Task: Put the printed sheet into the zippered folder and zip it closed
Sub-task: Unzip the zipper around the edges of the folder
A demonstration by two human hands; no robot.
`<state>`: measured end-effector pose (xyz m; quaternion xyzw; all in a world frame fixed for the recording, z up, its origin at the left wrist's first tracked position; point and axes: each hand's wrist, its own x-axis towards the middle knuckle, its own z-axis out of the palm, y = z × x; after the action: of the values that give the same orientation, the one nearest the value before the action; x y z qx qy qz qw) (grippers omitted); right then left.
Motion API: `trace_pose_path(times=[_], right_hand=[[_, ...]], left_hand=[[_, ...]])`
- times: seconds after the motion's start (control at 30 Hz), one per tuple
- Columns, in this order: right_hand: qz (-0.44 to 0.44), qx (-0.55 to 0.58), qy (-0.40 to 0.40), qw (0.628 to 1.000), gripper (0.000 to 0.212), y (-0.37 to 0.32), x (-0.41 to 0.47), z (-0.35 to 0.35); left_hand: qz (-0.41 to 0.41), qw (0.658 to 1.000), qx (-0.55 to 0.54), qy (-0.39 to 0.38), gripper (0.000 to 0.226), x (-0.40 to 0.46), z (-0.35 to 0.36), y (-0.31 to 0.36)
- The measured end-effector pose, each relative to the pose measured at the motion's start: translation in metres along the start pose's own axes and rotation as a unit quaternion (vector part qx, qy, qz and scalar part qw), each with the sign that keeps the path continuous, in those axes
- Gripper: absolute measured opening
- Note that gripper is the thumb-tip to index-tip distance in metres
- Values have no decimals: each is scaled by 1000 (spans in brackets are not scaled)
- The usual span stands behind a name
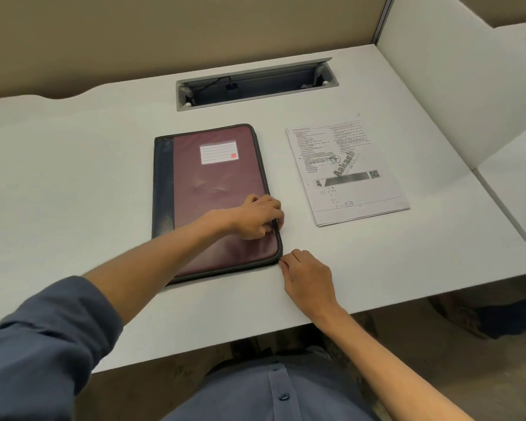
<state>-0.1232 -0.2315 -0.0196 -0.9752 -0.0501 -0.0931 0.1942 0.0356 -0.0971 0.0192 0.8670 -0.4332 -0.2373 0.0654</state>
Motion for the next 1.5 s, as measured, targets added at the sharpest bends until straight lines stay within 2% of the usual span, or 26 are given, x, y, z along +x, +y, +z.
trace_pose_path(times=[0.23,0.4,0.67,0.8,1.13,1.37,1.5], right_hand=[[-18,8,-30,999,15,-35,-10,13],[-26,28,-72,997,10,-70,-5,25],[-107,50,-135,984,16,-127,7,40],[-138,64,-168,974,11,-152,12,49],[-184,89,-164,965,4,-187,3,67],[-192,109,-158,962,24,-176,6,73],[-187,129,-165,960,32,-161,8,68]], left_hand=[[4,1000,-8,-11,20,0,-10,2],[10,1000,-24,-1,20,-4,-13,0],[7,999,-39,14,21,-6,-14,1],[1,999,-39,9,23,-6,-14,1],[-8,999,-41,9,29,-1,-12,5],[2,998,-61,28,32,-5,-7,2],[20,995,-72,71,31,-12,-2,-6]])
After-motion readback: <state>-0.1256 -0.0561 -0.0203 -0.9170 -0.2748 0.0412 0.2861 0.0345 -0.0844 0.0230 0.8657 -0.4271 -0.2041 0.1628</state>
